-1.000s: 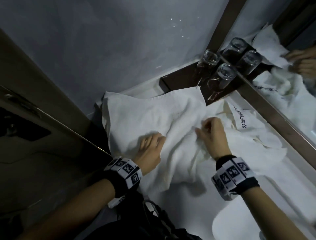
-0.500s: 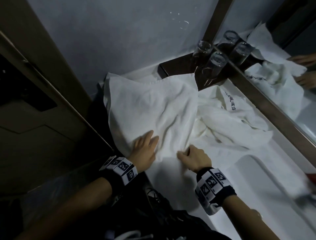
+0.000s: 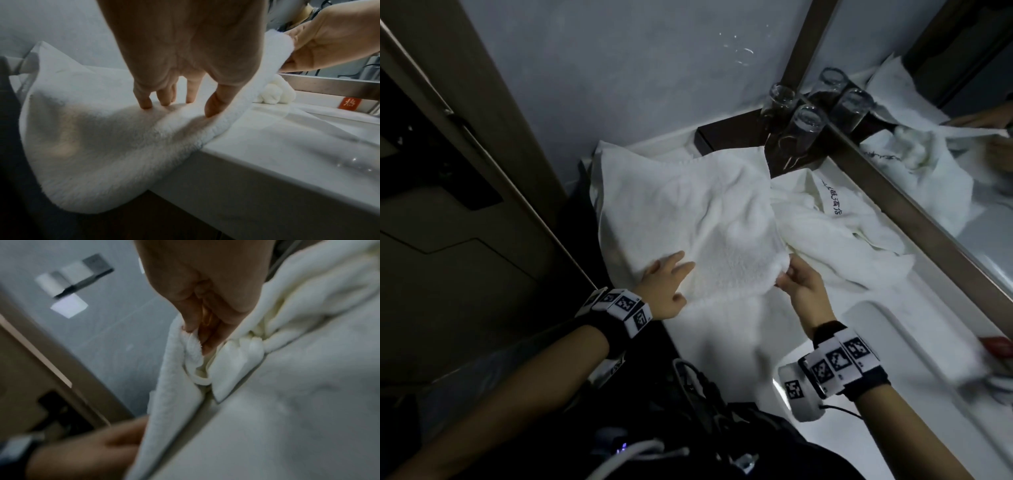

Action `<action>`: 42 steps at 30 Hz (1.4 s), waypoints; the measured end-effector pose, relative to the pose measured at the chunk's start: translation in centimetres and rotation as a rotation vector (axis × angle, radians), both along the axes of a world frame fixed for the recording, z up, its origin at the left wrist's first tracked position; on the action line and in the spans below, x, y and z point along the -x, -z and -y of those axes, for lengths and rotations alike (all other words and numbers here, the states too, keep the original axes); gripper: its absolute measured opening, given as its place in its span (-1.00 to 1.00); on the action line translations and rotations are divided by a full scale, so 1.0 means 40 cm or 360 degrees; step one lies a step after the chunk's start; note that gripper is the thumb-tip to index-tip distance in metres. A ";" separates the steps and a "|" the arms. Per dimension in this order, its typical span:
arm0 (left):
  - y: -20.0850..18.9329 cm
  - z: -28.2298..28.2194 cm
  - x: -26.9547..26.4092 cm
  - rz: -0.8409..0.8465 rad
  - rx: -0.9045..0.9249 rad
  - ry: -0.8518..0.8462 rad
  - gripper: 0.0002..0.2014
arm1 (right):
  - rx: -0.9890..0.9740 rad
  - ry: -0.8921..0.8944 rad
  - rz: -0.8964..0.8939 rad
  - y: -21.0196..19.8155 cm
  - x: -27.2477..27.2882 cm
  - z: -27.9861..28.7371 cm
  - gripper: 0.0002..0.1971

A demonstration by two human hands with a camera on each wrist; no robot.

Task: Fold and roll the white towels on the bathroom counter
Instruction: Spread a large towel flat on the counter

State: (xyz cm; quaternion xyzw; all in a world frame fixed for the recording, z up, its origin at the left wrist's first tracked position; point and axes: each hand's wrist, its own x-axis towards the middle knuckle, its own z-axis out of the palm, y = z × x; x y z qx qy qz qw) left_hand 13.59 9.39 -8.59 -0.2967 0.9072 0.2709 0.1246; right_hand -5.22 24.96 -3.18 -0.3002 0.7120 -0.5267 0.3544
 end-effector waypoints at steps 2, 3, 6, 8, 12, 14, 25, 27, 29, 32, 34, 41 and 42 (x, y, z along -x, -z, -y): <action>-0.006 -0.002 0.002 0.0027 0.0011 0.0015 -0.34 | -0.0131 -0.0064 -0.0235 0.002 0.014 -0.017 -0.83; -0.009 -0.003 0.002 0.0045 0.0012 0.0020 -0.33 | -0.0205 -0.0070 -0.0348 0.006 0.021 -0.026 -0.86; -0.020 -0.004 -0.001 0.0079 -0.0016 0.0022 -0.33 | -0.0371 -0.0171 -0.0448 0.022 0.047 -0.055 -0.76; -0.026 -0.004 -0.002 0.0086 -0.0029 0.0032 -0.33 | -0.0444 -0.0222 -0.0397 0.037 0.059 -0.074 -0.70; -0.034 -0.003 -0.003 0.0110 -0.0040 0.0041 -0.31 | -0.0428 -0.0150 -0.0314 0.062 0.051 -0.089 -0.74; -0.034 -0.003 -0.004 0.0124 -0.0041 0.0058 -0.30 | -0.0347 -0.0103 -0.0189 0.066 0.044 -0.090 -0.72; -0.028 0.001 -0.011 0.0114 -0.0054 0.0079 -0.29 | -0.0358 -0.0099 -0.0330 0.050 0.053 -0.079 -0.85; -0.026 0.003 -0.013 0.0094 -0.0061 0.0077 -0.29 | -0.0209 -0.0066 -0.0182 0.041 0.049 -0.079 -0.75; -0.026 0.012 -0.017 0.0075 -0.0067 0.0076 -0.29 | -0.0115 -0.0069 -0.0072 0.035 0.049 -0.083 -0.72; -0.020 0.014 -0.016 0.0059 -0.0082 0.0082 -0.30 | -0.0223 -0.0129 -0.0169 0.035 0.062 -0.098 -0.75; -0.014 0.010 -0.016 0.0040 -0.0073 0.0087 -0.30 | -0.0354 -0.0126 -0.0298 0.042 0.071 -0.107 -0.75; 0.010 0.030 -0.022 -0.0018 -0.0161 0.0061 -0.31 | -0.0773 -0.0206 -0.0626 0.073 0.077 -0.106 -0.67; 0.012 0.028 -0.024 -0.0039 -0.0165 0.0064 -0.30 | -0.0792 -0.0172 -0.0706 0.073 0.073 -0.095 -0.64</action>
